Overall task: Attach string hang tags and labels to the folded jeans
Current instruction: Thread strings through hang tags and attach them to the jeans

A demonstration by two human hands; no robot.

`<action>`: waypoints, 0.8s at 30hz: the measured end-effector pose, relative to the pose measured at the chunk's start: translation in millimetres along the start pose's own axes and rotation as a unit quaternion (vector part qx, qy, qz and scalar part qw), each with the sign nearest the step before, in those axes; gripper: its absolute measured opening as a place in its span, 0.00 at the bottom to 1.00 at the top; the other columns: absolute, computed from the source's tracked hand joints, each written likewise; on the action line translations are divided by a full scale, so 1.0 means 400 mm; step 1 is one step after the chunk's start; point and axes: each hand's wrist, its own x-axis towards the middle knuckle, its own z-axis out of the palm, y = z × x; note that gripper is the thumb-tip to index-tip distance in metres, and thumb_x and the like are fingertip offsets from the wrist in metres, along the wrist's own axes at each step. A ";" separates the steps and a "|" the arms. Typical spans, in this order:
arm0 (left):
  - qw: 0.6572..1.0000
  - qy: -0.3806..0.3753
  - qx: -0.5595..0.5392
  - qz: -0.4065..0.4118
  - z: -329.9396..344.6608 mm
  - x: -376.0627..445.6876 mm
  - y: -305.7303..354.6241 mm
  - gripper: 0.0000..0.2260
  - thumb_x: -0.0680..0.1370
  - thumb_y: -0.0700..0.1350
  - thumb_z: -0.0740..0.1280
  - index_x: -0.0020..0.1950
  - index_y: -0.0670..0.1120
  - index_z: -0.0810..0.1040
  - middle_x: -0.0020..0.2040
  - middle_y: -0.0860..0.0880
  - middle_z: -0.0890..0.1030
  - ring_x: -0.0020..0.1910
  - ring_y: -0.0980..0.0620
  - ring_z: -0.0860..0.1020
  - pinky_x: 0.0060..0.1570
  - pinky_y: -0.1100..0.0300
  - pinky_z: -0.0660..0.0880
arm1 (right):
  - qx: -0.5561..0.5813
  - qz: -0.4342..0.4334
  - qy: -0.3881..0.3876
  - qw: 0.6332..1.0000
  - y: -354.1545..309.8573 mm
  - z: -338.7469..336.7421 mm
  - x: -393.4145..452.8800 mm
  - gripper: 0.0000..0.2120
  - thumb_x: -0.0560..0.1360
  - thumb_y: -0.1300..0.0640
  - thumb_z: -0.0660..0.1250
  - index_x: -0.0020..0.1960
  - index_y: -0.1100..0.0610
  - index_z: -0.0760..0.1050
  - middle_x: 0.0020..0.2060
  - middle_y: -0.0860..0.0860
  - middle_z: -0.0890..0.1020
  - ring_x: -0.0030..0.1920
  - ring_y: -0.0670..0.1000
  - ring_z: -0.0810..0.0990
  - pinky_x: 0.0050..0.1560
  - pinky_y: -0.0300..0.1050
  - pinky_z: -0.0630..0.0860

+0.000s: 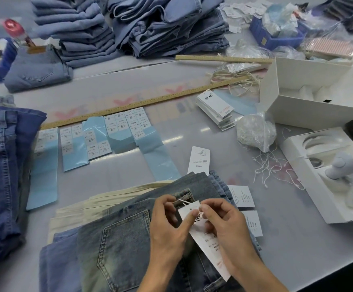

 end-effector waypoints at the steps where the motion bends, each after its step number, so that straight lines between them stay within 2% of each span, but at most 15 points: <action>1: 0.999 -0.023 -0.013 -0.035 0.002 -0.019 0.000 0.26 0.64 0.63 0.77 0.58 0.63 0.71 0.40 0.53 0.82 0.35 0.56 0.77 0.38 0.63 0.75 | 0.020 0.003 0.013 1.000 0.000 0.005 0.003 0.09 0.76 0.64 0.72 0.44 0.51 0.85 0.37 0.52 0.85 0.34 0.47 0.77 0.37 0.41 0.77; 4: 0.986 -0.092 -0.062 -0.121 0.004 -0.076 0.001 0.29 0.66 0.53 0.76 0.62 0.65 0.67 0.41 0.51 0.87 0.40 0.51 0.85 0.46 0.51 0.82 | 0.046 0.015 0.020 0.999 0.006 0.027 0.001 0.09 0.75 0.66 0.72 0.43 0.53 0.84 0.39 0.56 0.86 0.36 0.47 0.80 0.36 0.38 0.78; 7: 0.977 -0.081 -0.081 -0.178 -0.014 -0.097 -0.008 0.27 0.69 0.45 0.74 0.60 0.66 0.67 0.44 0.50 0.88 0.44 0.48 0.86 0.49 0.46 0.82 | 0.013 0.020 -0.001 1.000 0.012 0.045 -0.013 0.09 0.74 0.68 0.73 0.44 0.54 0.83 0.38 0.56 0.85 0.36 0.49 0.81 0.37 0.42 0.78; 9: 0.971 -0.057 -0.100 -0.211 -0.039 -0.093 -0.015 0.25 0.74 0.38 0.75 0.61 0.59 0.67 0.44 0.48 0.88 0.44 0.46 0.86 0.45 0.47 0.83 | -0.033 0.002 -0.019 0.999 0.009 0.050 -0.016 0.10 0.75 0.67 0.73 0.44 0.52 0.83 0.40 0.54 0.86 0.38 0.49 0.82 0.40 0.42 0.79; 11: 0.968 -0.034 -0.112 -0.224 -0.078 -0.082 -0.020 0.21 0.76 0.33 0.73 0.60 0.52 0.70 0.44 0.47 0.88 0.43 0.46 0.86 0.39 0.52 0.82 | -0.095 -0.033 -0.059 0.993 0.004 0.057 -0.021 0.13 0.76 0.66 0.71 0.45 0.47 0.83 0.43 0.50 0.86 0.43 0.47 0.84 0.43 0.40 0.81; 13: 0.970 -0.026 -0.103 -0.218 -0.123 -0.065 -0.024 0.16 0.77 0.32 0.72 0.58 0.48 0.73 0.43 0.46 0.88 0.42 0.47 0.86 0.36 0.56 0.80 | -0.162 -0.082 -0.097 0.979 0.002 0.068 -0.030 0.15 0.78 0.64 0.70 0.47 0.42 0.81 0.46 0.45 0.86 0.47 0.45 0.84 0.46 0.39 0.81; 15: 0.975 -0.027 -0.074 -0.207 -0.170 -0.047 -0.028 0.13 0.76 0.32 0.72 0.56 0.46 0.76 0.41 0.44 0.87 0.41 0.45 0.86 0.37 0.56 0.81 | -0.229 -0.121 -0.142 0.955 0.014 0.083 -0.043 0.14 0.79 0.61 0.69 0.50 0.40 0.80 0.48 0.42 0.84 0.48 0.45 0.83 0.46 0.39 0.81; 17: 0.981 -0.031 -0.029 -0.187 -0.218 -0.031 -0.030 0.12 0.75 0.32 0.74 0.53 0.46 0.80 0.38 0.43 0.86 0.38 0.46 0.84 0.37 0.57 0.80 | -0.299 -0.151 -0.216 0.917 0.040 0.103 -0.057 0.10 0.79 0.55 0.68 0.54 0.40 0.78 0.49 0.40 0.82 0.48 0.45 0.82 0.46 0.41 0.81; 18: 0.984 -0.033 0.008 -0.172 -0.241 -0.024 -0.034 0.12 0.74 0.33 0.75 0.51 0.48 0.81 0.37 0.45 0.86 0.36 0.50 0.83 0.37 0.60 0.78 | -0.338 -0.168 -0.261 0.888 0.059 0.114 -0.060 0.09 0.79 0.53 0.67 0.56 0.41 0.78 0.51 0.40 0.81 0.50 0.44 0.81 0.50 0.43 0.80; 19: 0.985 -0.035 0.062 -0.157 -0.262 -0.019 -0.042 0.13 0.74 0.34 0.75 0.49 0.52 0.81 0.36 0.49 0.85 0.34 0.55 0.81 0.37 0.64 0.77 | -0.388 -0.182 -0.309 0.849 0.082 0.126 -0.063 0.09 0.79 0.51 0.66 0.58 0.43 0.77 0.55 0.40 0.78 0.53 0.43 0.79 0.54 0.44 0.78; 20: 0.981 -0.035 0.126 -0.146 -0.281 -0.014 -0.053 0.12 0.74 0.38 0.75 0.48 0.55 0.81 0.36 0.54 0.85 0.33 0.59 0.80 0.37 0.66 0.76 | -0.453 -0.197 -0.354 0.794 0.105 0.139 -0.068 0.12 0.79 0.50 0.64 0.62 0.44 0.76 0.60 0.39 0.75 0.58 0.43 0.76 0.57 0.43 0.75; 21: 0.971 -0.039 0.192 -0.138 -0.300 -0.011 -0.064 0.12 0.74 0.42 0.75 0.47 0.58 0.79 0.37 0.59 0.84 0.34 0.61 0.80 0.38 0.64 0.77 | -0.514 -0.209 -0.390 0.735 0.126 0.150 -0.072 0.15 0.80 0.48 0.62 0.66 0.45 0.73 0.65 0.41 0.71 0.62 0.44 0.73 0.60 0.43 0.73; 22: 0.959 -0.046 0.244 -0.136 -0.315 -0.007 -0.073 0.11 0.74 0.46 0.75 0.48 0.61 0.78 0.38 0.62 0.83 0.36 0.61 0.80 0.40 0.61 0.78 | -0.546 -0.216 -0.414 0.695 0.142 0.163 -0.077 0.17 0.80 0.47 0.60 0.68 0.45 0.72 0.67 0.42 0.69 0.65 0.46 0.71 0.62 0.43 0.71; 23: 0.951 -0.052 0.271 -0.140 -0.327 -0.006 -0.081 0.11 0.74 0.48 0.74 0.48 0.63 0.77 0.40 0.65 0.82 0.38 0.61 0.80 0.42 0.57 0.79 | -0.550 -0.212 -0.423 0.688 0.151 0.178 -0.085 0.18 0.80 0.45 0.58 0.68 0.45 0.71 0.68 0.42 0.68 0.66 0.46 0.70 0.64 0.42 0.70; 24: 0.949 -0.058 0.271 -0.150 -0.333 -0.007 -0.090 0.12 0.73 0.48 0.74 0.49 0.64 0.76 0.40 0.66 0.82 0.39 0.62 0.80 0.43 0.55 0.80 | -0.542 -0.204 -0.418 0.700 0.157 0.192 -0.096 0.19 0.79 0.42 0.55 0.67 0.45 0.73 0.68 0.40 0.69 0.65 0.45 0.71 0.63 0.41 0.71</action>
